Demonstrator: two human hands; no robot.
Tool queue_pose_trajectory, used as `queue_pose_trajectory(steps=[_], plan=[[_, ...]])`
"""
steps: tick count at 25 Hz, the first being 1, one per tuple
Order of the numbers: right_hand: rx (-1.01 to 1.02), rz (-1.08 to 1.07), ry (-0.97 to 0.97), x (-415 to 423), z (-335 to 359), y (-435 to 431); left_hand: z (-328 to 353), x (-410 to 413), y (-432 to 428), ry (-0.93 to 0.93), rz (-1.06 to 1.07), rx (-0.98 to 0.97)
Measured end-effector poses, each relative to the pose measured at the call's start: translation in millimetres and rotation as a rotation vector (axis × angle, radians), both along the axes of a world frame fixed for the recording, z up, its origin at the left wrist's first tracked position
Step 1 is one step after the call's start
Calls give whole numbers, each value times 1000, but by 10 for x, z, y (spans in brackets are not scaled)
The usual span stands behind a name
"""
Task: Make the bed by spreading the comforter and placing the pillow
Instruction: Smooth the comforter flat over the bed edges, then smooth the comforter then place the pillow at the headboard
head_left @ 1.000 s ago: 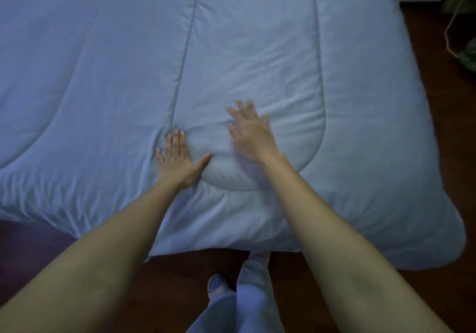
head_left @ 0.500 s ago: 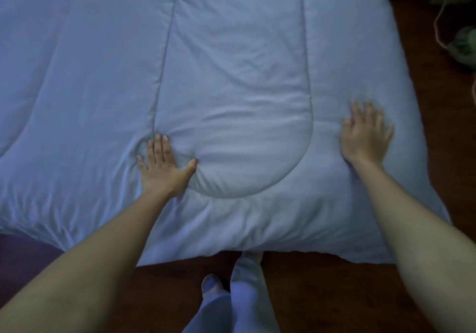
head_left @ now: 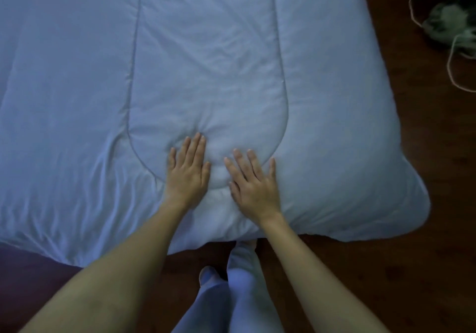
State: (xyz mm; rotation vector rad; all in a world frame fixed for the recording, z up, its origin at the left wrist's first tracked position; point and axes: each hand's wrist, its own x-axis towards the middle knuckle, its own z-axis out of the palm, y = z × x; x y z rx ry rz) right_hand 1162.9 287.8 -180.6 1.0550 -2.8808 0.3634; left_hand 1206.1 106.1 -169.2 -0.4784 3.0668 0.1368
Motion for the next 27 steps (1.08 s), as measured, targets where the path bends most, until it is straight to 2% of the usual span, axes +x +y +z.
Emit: queue_pose_trajectory(steps=[3,5,7,9,11,14,16,21,25,27], plan=[[23,-11,67,-201,-90,310,-9,-13,-53,-13,16,14],[39,-122,104,-354,-157,768,1,-23,-37,-25,36,22],[29,-289,55,-446,-185,1286,26,-41,-43,-55,41,71],[-35,-534,-82,-468,-137,1716,101,-68,-44,-102,35,97],[-78,-749,-364,-577,-131,2099,195,-149,-30,-207,48,106],[41,-773,-779,-693,167,2438,519,-278,109,-401,128,235],[105,-744,-760,-627,535,2370,821,-333,327,-441,95,315],[-410,-609,-554,-365,1732,1821,1838,-519,1201,-275,-199,462],[-869,-607,-447,-489,2670,1897,2713,-707,1887,58,-243,789],[-960,-562,-389,-520,3041,2095,3040,-777,2210,203,-266,885]])
